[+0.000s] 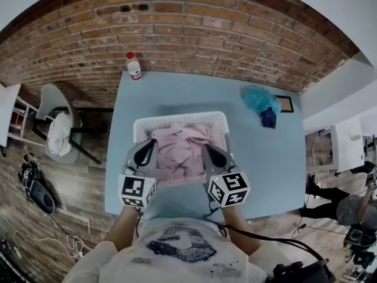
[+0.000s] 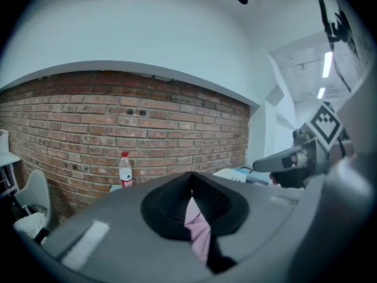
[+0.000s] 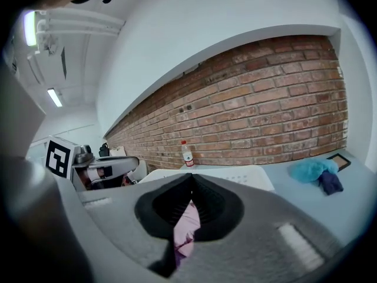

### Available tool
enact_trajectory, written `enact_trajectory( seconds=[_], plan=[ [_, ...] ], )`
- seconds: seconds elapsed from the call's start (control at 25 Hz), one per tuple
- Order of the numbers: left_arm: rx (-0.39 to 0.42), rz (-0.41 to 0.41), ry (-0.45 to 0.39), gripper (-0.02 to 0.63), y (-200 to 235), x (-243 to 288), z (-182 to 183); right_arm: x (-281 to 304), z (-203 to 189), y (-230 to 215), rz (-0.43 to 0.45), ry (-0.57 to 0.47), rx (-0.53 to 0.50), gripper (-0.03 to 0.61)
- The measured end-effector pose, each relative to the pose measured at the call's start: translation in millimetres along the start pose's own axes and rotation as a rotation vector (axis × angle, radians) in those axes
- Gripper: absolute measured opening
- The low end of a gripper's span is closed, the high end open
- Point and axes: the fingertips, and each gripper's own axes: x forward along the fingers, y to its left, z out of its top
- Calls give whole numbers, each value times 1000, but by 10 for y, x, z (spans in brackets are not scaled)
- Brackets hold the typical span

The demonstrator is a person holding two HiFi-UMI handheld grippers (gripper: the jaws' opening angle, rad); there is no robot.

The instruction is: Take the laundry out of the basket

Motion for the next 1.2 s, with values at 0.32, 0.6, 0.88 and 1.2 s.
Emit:
enact_trajectory(
  seconds=[0.32,0.6,0.88,1.2],
  plan=[
    [2,3,21,-8,117,74,-44,226,-161,114,135,171,-77,130],
    [-8,-15,18,-8,152,204,-17,398,-294,165,255,328,-156,367],
    [-32,-35,15,-8,182,324,22,603,-525,221,374,460,-148,474],
    [-43,-57,12,-8,176,416,0,806,-1015,198,489,674,-290,476]
  ],
)
